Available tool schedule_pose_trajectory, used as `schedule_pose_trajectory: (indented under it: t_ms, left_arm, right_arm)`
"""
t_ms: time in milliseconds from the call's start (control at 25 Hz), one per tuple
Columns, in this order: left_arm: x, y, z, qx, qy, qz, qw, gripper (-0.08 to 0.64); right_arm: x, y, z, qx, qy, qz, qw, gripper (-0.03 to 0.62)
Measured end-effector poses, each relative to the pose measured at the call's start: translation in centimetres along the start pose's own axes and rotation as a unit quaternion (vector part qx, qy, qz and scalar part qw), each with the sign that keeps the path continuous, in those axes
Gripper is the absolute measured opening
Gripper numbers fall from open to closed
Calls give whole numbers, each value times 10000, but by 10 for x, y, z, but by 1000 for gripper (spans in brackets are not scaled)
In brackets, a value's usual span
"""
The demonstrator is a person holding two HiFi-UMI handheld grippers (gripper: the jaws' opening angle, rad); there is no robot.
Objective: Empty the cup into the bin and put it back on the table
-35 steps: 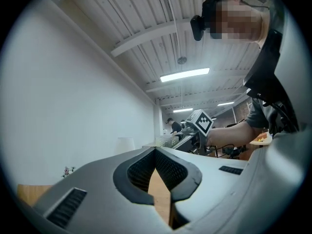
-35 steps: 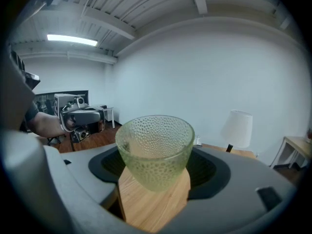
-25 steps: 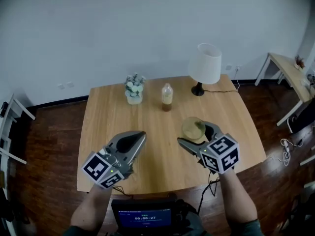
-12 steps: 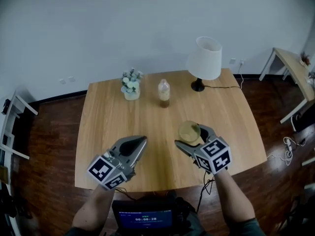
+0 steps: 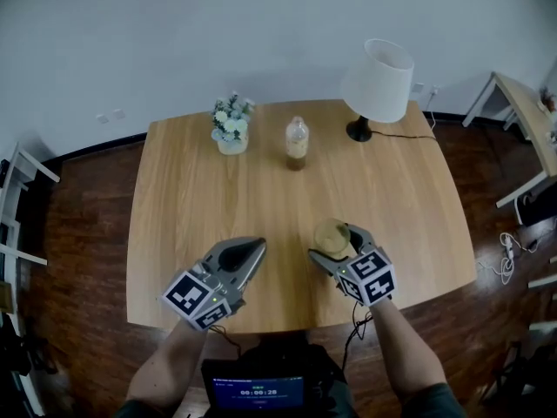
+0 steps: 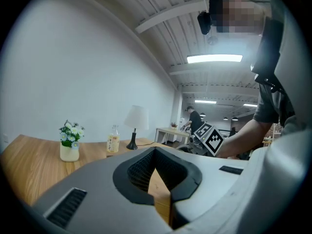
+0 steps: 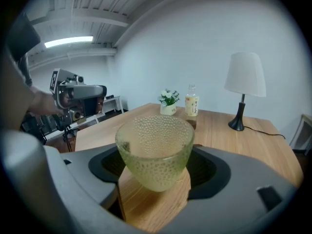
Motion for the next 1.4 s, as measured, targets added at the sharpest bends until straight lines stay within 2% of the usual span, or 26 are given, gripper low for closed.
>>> schedule_pose_trajectory:
  t_ms: [320,680,880,1080,1400]
  left_arm:
    - [6,43,14,-364,-79,303,9988,0]
    - [15,72,21,-636,-232,461,9966,0]
    - [18,81,22,-754,-282,492,9955,0]
    - [18,87,22,-793,-337,563,9947,0]
    - [15,81,17,-756,-320,500,9954,0]
  right_arm:
    - [39,40,3,-178,-65,285,9994,382]
    - [56,60,2,-131,-141,287,9994,382]
    - [59,67,3,-108,-143,153,9997,382]
    - [62,70,4,-71,-319,75,9994,387]
    - [56,67,7,-135,-122,-92,9998,411]
Point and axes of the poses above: the fingertips, and each gripper's own axes: x forward along the fingers, z to its left, y out of its underside, the point moved 10 cm from there along -x, backward along the fingers, and after that the axes turned 8 degrees about y, right-handed, at the moved point
